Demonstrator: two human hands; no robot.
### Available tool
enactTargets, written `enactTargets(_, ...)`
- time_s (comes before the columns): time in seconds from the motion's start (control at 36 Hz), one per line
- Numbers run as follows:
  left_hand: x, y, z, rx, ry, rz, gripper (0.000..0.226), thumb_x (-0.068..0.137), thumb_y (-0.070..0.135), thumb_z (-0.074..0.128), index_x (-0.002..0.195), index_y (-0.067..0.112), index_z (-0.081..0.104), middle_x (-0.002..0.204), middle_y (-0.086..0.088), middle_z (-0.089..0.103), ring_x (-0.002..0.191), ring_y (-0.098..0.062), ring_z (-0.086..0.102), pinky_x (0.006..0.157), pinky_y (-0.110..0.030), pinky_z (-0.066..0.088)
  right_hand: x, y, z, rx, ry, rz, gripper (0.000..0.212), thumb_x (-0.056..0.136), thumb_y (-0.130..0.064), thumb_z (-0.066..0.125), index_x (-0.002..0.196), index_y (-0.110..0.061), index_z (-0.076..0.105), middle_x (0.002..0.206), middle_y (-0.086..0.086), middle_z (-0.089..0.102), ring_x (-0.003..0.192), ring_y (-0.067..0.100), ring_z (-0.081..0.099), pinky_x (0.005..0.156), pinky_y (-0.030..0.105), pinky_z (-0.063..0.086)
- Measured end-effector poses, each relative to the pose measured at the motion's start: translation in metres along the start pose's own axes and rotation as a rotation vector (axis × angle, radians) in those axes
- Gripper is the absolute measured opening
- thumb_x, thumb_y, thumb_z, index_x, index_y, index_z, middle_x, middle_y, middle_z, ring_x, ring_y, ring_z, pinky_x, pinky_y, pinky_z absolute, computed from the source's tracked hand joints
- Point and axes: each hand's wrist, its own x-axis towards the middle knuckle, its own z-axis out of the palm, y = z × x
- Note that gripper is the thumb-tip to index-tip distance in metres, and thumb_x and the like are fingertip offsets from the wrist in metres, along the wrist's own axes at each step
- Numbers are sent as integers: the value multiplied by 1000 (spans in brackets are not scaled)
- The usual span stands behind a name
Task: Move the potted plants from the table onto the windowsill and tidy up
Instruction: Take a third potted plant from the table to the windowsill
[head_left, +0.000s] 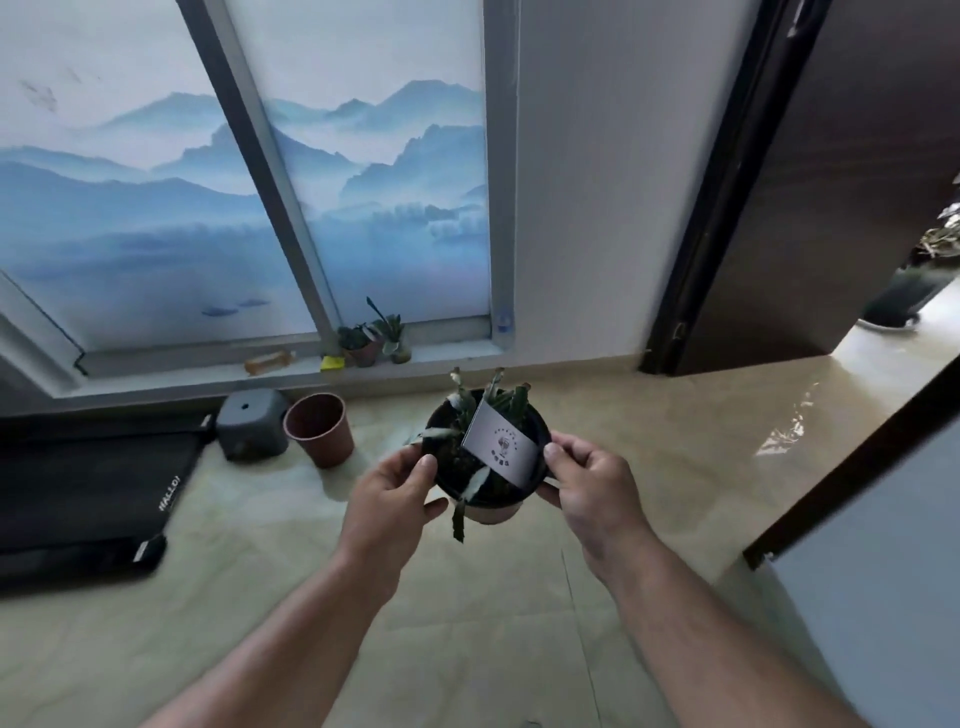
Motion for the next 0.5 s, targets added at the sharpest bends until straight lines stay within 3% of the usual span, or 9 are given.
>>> enactTargets(0.14, 59, 13, -5, -34, 79, 12, 17, 100, 11, 54, 106, 13, 70, 104, -8, 77, 96, -18, 72, 83, -40, 60, 64, -13, 34, -24, -66, 20, 23, 99, -10, 57, 117, -10, 72, 104, 10, 77, 88, 16, 74, 76, 31, 60)
enactTargets(0.22, 92, 17, -11, -77, 101, -13, 17, 101, 10, 54, 106, 13, 70, 106, -10, 77, 98, -21, 72, 87, -43, 59, 93, -20, 56, -47, -81, 29, 21, 99, -11, 58, 114, -14, 73, 104, 9, 77, 91, 18, 74, 78, 33, 61)
enactTargets(0.36, 153, 21, -29, -135, 120, -42, 17, 101, 9, 53, 106, 10, 69, 108, -13, 76, 100, -24, 72, 81, -36, 59, 144, -22, 98, -67, -105, 55, 22, 100, -9, 56, 115, -11, 73, 104, 11, 77, 96, 23, 75, 85, 40, 62)
enactTargets(0.5, 227, 28, -60, -183, 111, -56, 18, 101, 7, 52, 108, 8, 68, 109, -14, 75, 95, -19, 72, 74, -30, 60, 201, -24, 158, -99, -99, 54, 21, 100, -8, 56, 113, -11, 72, 104, 10, 76, 93, 20, 72, 77, 32, 60)
